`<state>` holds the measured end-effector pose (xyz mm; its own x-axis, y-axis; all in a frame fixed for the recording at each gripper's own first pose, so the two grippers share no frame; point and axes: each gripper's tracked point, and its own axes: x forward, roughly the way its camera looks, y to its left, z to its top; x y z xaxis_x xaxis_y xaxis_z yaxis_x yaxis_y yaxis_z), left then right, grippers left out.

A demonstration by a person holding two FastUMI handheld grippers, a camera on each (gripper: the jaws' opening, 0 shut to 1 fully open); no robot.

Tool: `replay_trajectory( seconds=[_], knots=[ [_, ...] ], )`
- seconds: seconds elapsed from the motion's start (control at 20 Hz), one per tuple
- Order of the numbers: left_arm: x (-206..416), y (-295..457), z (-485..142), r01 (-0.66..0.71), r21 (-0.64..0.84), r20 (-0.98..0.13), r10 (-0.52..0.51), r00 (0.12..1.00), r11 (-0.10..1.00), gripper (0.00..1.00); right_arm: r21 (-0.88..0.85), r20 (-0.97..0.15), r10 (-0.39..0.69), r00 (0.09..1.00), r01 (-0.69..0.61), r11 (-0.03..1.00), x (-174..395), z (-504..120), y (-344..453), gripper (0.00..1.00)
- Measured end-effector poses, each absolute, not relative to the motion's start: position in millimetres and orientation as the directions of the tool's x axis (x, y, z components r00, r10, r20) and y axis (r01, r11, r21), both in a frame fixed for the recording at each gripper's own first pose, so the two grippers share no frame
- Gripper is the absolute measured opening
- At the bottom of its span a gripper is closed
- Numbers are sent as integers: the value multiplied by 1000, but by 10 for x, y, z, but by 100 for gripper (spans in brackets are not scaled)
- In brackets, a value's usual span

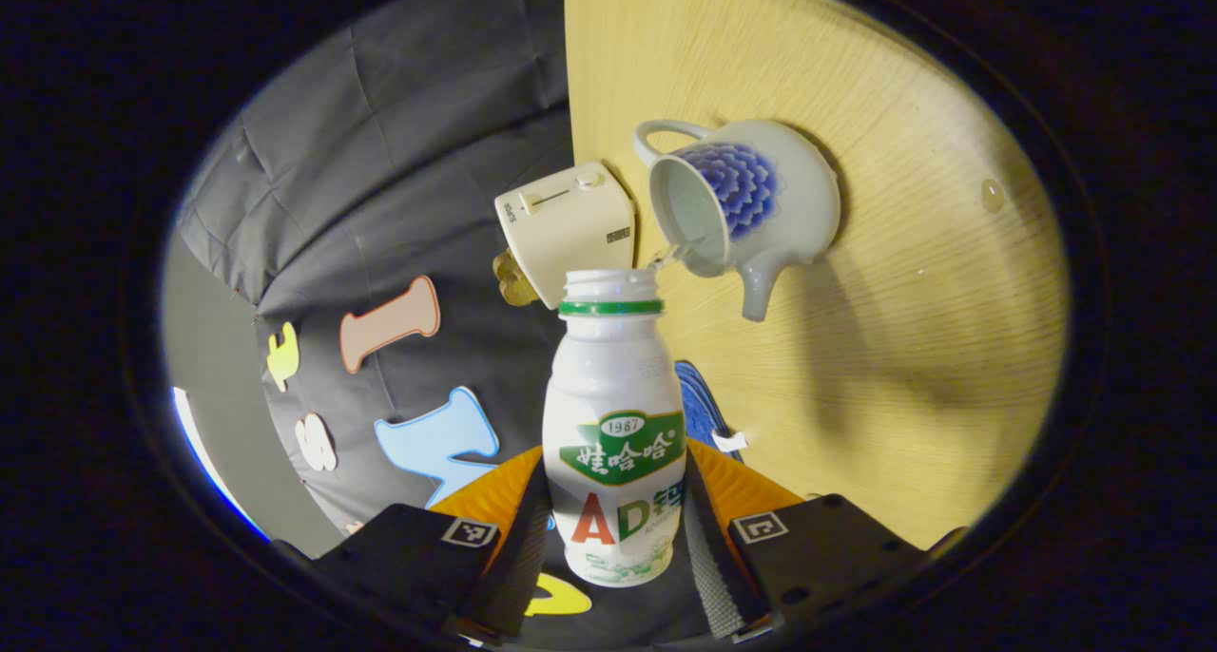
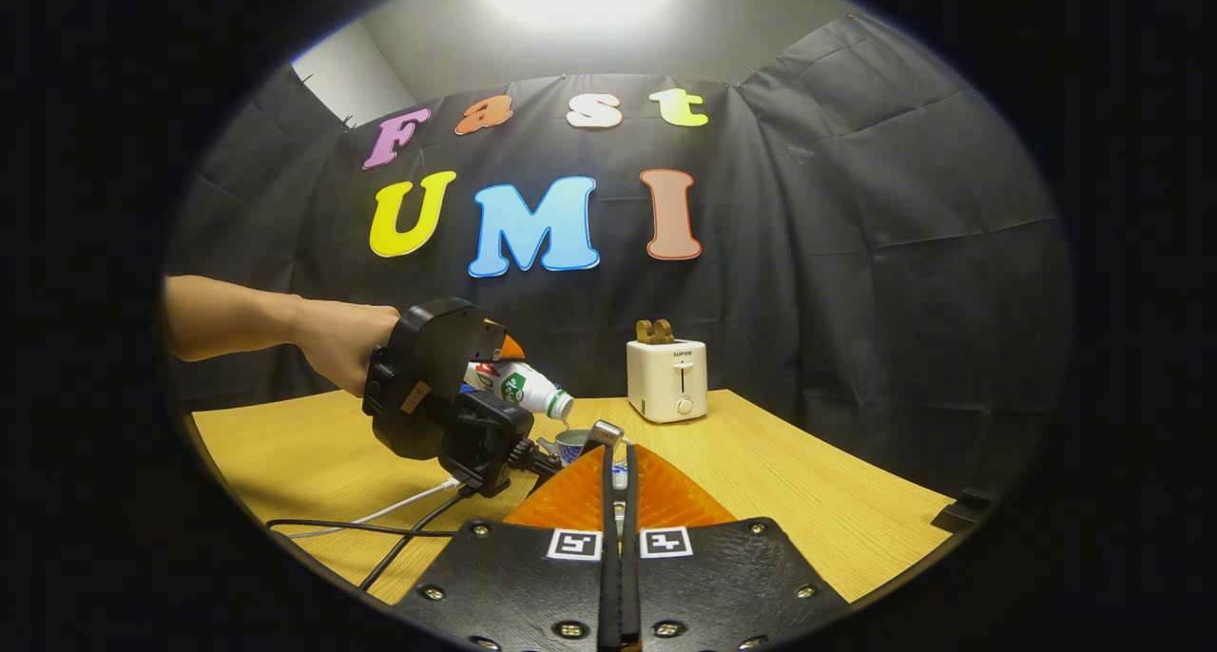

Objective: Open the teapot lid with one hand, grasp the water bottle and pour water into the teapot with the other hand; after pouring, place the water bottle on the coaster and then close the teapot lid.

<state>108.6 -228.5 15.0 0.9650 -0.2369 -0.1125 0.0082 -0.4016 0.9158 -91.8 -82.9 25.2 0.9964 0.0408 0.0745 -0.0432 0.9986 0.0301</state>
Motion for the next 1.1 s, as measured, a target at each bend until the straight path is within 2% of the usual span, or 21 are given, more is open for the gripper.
replay_trajectory(
  seconds=[0.05, 0.25, 0.3, 0.4, 0.45, 0.5, 0.6, 0.7, 0.75, 0.8, 0.95, 1.05, 1.1],
  knots=[
    [1088, -2296, 153, 4, 914, -111, -239, 965, -406, 80, 28, 78, 39, 996, -41, 999, -917, 249, -839, 0],
    [1079, -2326, 178, -23, 895, -97, -246, 964, -445, 80, 27, 75, 40, 996, -42, 999, -928, 257, -833, 0],
    [1066, -2338, 176, -27, 889, -98, -248, 964, -457, 75, 29, 75, 41, 996, -43, 999, -931, 262, -833, 0],
    [1074, -2354, 185, -31, 883, -100, -252, 963, -469, 75, 28, 77, 40, 996, -43, 999, -935, 269, -837, 0],
    [1066, -2365, 186, -38, 880, -97, -257, 962, -473, 80, 27, 77, 40, 996, -43, 999, -937, 263, -842, 0],
    [1058, -2379, 185, -45, 877, -93, -261, 961, -479, 75, 28, 78, 41, 996, -43, 999, -939, 271, -842, 0],
    [1051, -2384, 198, -48, 872, -93, -262, 961, -488, 80, 27, 78, 41, 996, -43, 999, -945, 275, -838, 0],
    [1040, -2395, 212, -54, 864, -90, -261, 961, -500, 80, 24, 85, 41, 996, -43, 999, -958, 292, -839, 0],
    [1042, -2398, 212, -56, 862, -90, -261, 961, -504, 75, 20, 88, 40, 995, -42, 999, -956, 291, -839, 0],
    [1046, -2397, 218, -56, 861, -91, -262, 961, -506, 80, 18, 91, 40, 995, -42, 999, -955, 298, -839, 0],
    [1034, -2415, 221, -64, 858, -88, -268, 960, -510, 80, 16, 92, 40, 995, -41, 999, -931, 296, -837, 0],
    [1039, -2425, 227, -67, 859, -87, -274, 958, -508, 75, 18, 89, 41, 995, -42, 999, -932, 290, -832, 0],
    [1030, -2433, 222, -70, 860, -86, -278, 957, -506, 80, 18, 90, 41, 995, -43, 999, -935, 299, -830, 0]
  ],
)
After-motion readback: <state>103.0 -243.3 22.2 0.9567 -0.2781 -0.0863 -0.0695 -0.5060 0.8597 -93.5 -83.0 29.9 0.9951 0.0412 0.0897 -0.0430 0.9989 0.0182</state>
